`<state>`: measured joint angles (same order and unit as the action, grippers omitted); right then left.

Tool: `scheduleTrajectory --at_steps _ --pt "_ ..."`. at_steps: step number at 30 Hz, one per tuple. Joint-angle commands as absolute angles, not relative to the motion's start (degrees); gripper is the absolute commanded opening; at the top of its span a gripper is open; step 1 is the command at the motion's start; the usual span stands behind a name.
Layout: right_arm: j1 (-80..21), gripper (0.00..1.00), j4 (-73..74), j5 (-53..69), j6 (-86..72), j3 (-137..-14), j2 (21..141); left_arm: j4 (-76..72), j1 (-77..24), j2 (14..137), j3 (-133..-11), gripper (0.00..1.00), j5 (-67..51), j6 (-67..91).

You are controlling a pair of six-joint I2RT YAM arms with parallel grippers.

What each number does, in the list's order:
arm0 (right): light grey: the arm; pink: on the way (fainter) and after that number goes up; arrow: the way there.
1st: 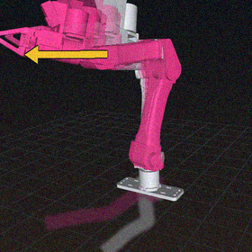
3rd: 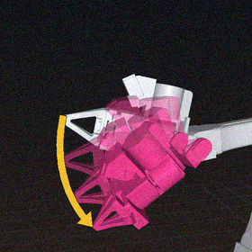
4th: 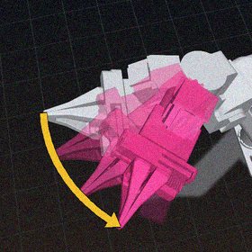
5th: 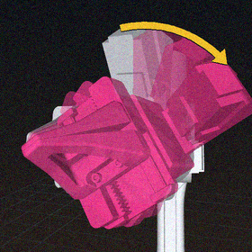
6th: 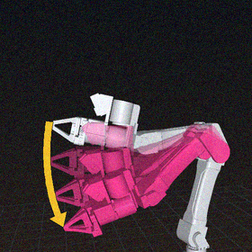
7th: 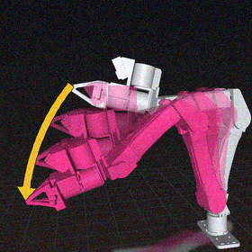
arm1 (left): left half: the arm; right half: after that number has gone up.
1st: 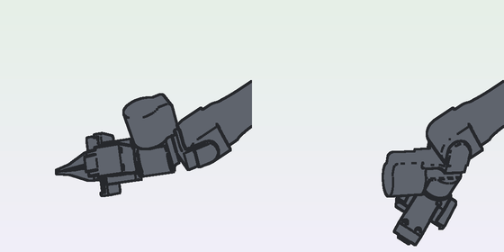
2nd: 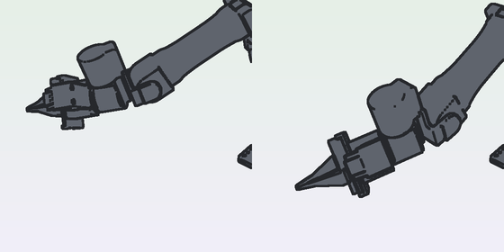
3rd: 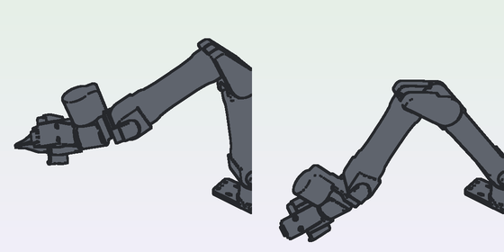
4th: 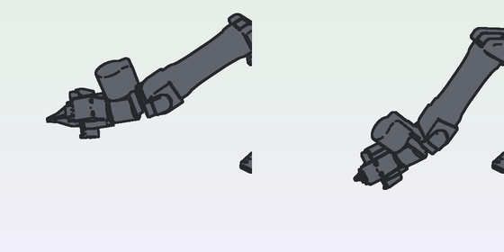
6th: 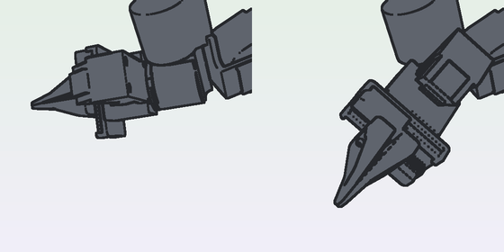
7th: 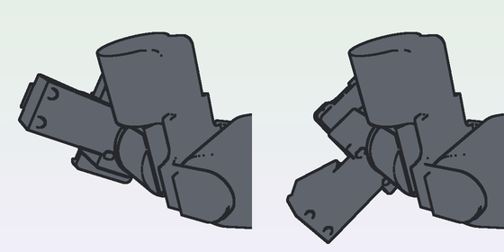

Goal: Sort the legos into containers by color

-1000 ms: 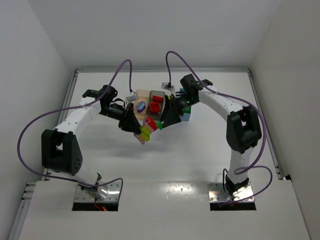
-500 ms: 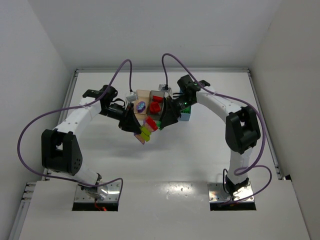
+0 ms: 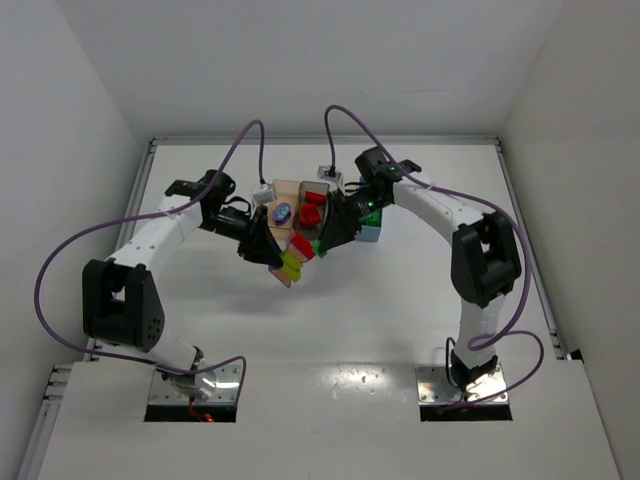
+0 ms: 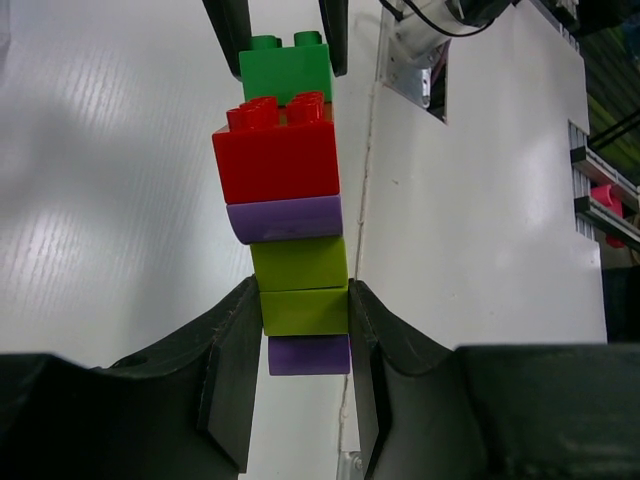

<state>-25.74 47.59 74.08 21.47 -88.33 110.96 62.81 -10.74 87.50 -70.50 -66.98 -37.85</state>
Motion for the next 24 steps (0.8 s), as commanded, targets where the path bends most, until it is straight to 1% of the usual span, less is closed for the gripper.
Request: scheduleTrajectory --at_steps 1,14,17,19,20,22,23,24 --pt "-23.4 0.01 44.0 73.7 19.7 -90.6 111.2 61.8 -11.2 84.1 -70.1 0.11 -69.8 -38.1" --pt "-18.4 0.0 44.0 71.9 19.2 -91.7 111.2 61.3 -11.2 84.1 -69.6 0.11 -69.8 -38.1" --pt "-16.3 0.0 42.9 67.2 19.2 -91.1 110.7 61.3 -11.2 84.1 -69.6 0.11 -69.8 -38.1" --pt "-14.8 0.0 39.4 60.1 16.4 -90.5 110.7 60.7 -11.2 84.1 -69.1 0.11 -69.2 -37.5" --pt "-14.8 0.0 37.6 54.6 14.8 -89.8 110.7 60.6 -11.2 84.1 -69.1 0.11 -69.2 -37.5" --pt "-13.0 0.0 33.1 50.5 12.7 -88.6 110.0 59.9 -11.2 83.6 -69.1 0.11 -68.6 -36.9" --pt "-13.0 0.0 31.2 45.1 11.4 -88.1 109.4 59.9 -11.2 83.6 -69.1 0.11 -68.6 -36.9" --pt "-12.5 0.0 29.2 42.7 10.4 -86.8 109.4 59.2 -11.2 83.6 -69.1 0.11 -68.6 -36.3"
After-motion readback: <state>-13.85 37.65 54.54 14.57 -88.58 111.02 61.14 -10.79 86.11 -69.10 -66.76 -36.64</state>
